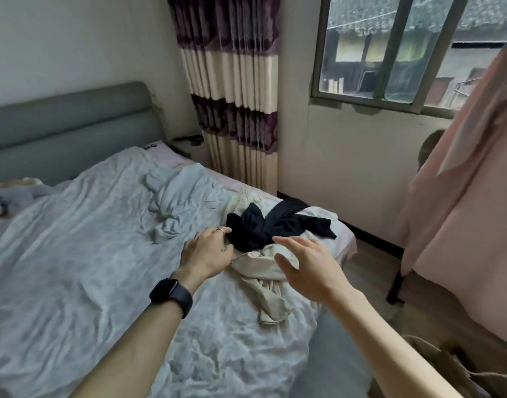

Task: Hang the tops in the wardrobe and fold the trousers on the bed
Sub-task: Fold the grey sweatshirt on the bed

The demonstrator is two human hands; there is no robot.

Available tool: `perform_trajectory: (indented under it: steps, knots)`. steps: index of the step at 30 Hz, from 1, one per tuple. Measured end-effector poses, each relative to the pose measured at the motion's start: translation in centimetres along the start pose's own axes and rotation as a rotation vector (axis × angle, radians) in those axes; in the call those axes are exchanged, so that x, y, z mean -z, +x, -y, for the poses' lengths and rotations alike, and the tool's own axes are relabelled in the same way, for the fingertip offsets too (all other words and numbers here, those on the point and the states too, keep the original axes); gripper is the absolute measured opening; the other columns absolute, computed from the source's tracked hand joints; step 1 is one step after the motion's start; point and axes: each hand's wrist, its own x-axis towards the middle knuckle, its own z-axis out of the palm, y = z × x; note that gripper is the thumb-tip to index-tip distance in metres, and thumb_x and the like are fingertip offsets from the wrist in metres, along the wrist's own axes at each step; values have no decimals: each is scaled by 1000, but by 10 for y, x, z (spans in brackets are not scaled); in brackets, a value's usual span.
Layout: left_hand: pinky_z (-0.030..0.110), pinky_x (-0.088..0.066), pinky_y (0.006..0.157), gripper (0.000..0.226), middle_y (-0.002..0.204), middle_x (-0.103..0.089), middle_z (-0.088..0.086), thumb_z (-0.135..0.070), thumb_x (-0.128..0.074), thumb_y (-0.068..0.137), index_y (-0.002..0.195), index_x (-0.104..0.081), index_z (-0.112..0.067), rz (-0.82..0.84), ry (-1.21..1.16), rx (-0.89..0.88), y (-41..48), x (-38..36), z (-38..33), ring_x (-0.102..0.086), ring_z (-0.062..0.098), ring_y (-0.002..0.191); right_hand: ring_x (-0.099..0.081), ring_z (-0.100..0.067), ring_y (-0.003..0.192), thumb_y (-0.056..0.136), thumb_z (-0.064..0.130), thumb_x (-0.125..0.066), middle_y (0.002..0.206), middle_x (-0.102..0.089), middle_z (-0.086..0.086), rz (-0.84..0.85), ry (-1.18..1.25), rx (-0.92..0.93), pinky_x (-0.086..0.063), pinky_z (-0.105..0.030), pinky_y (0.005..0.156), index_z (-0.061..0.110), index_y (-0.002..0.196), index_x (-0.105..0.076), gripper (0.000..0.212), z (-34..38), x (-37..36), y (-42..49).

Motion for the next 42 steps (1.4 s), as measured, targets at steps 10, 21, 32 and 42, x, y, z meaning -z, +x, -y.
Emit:
perform_trajectory:
  steps: [10,21,32,42]
  knots:
    - [37,-40,105,47,151,-44,-9,-41,-46,100,147,-44,-34,12,-1,216,100,-2,26,-46,19,134,-35,-10,139,103,50,-42,148,-47,21,169,33,133,-37,-26,106,45,149,-39,47,-53,-13,151]
    - [36,-44,101,48,150,-43,-6,-39,-43,101,148,-41,-31,81,26,587,234,-47,122,-47,21,131,-43,-19,134,102,47,-44,145,-51,15,454,75,390,-42,-33,107,40,147,-45,46,-65,-139,391]
    - [39,-40,106,50,152,-37,-1,-36,-43,103,152,-36,-27,229,70,737,347,-170,245,-39,23,136,-35,-23,143,103,42,-45,158,-37,6,727,28,479,-30,-34,116,31,153,-39,51,-81,-361,537]
    - [46,-23,118,57,161,-19,5,-35,-47,101,154,-29,-25,342,181,676,417,-297,343,-20,27,147,4,-29,154,103,42,-44,168,6,3,856,-200,411,-30,-48,119,37,157,-19,61,-83,-541,605]
